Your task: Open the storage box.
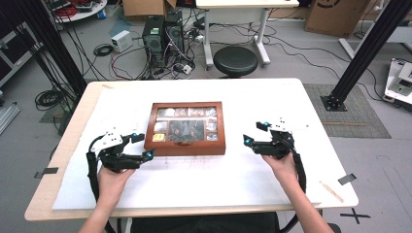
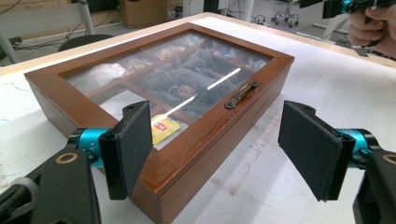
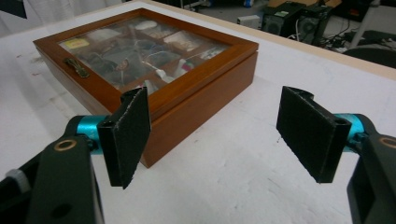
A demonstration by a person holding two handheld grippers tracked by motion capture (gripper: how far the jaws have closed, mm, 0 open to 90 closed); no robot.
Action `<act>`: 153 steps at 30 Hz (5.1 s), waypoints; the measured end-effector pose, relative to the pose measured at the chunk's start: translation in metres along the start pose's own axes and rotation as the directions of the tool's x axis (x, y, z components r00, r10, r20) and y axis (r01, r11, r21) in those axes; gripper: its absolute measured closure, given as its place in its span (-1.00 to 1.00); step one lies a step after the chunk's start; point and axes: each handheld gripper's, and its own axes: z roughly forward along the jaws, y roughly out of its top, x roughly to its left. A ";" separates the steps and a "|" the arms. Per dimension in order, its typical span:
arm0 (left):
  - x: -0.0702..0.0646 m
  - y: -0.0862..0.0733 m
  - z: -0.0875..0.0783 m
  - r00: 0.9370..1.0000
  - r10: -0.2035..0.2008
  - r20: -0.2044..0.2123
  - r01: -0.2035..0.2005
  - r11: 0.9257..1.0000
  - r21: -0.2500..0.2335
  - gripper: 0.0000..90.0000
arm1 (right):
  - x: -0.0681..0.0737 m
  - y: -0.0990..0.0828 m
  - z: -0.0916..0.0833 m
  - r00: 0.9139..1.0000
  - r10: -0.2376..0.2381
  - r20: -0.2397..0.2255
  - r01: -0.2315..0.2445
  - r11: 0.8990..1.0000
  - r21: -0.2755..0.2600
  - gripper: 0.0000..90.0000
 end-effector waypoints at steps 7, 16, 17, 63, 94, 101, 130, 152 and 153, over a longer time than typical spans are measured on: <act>0.000 0.000 -0.001 1.000 -0.007 -0.004 0.007 1.000 0.002 -0.42 | 0.006 0.002 0.013 1.000 0.000 -0.023 0.001 1.000 0.015 -0.39; 0.000 0.000 0.000 1.000 -0.007 -0.005 0.007 1.000 0.008 -0.42 | 0.010 0.003 0.027 0.997 0.014 -0.070 -0.012 1.000 0.025 -0.29; 0.000 0.000 0.000 1.000 -0.008 -0.005 0.008 1.000 0.007 -0.42 | 0.011 0.003 0.029 0.997 0.015 -0.078 -0.013 1.000 0.026 -0.29; 0.000 -0.002 0.001 1.000 -0.021 0.010 0.021 1.000 0.013 -0.42 | 0.041 -0.011 0.070 0.985 -0.116 -0.129 0.146 0.956 0.256 0.16; -0.012 0.004 -0.003 1.000 0.014 0.024 -0.013 0.999 -0.035 -0.42 | 0.045 0.010 0.052 0.992 -0.124 -0.022 0.125 0.988 0.094 0.14; -0.016 0.005 -0.003 0.999 0.013 0.045 -0.012 0.999 -0.034 -0.42 | 0.041 0.021 0.048 0.993 -0.119 -0.027 0.120 0.991 0.051 0.19; -0.012 0.011 0.014 0.994 -0.036 0.100 0.037 0.999 -0.012 -0.42 | 0.019 0.063 0.049 0.996 -0.034 -0.088 0.028 0.997 -0.074 0.42; -0.005 0.030 0.048 0.988 -0.109 0.113 0.097 0.989 0.107 -0.43 | 0.011 0.091 0.049 0.992 -0.021 -0.125 0.002 0.989 -0.149 0.49; -0.004 0.029 0.052 0.987 -0.118 0.111 0.106 0.988 0.109 -0.43 | 0.012 0.090 0.050 0.993 -0.024 -0.118 0.005 0.988 -0.157 0.48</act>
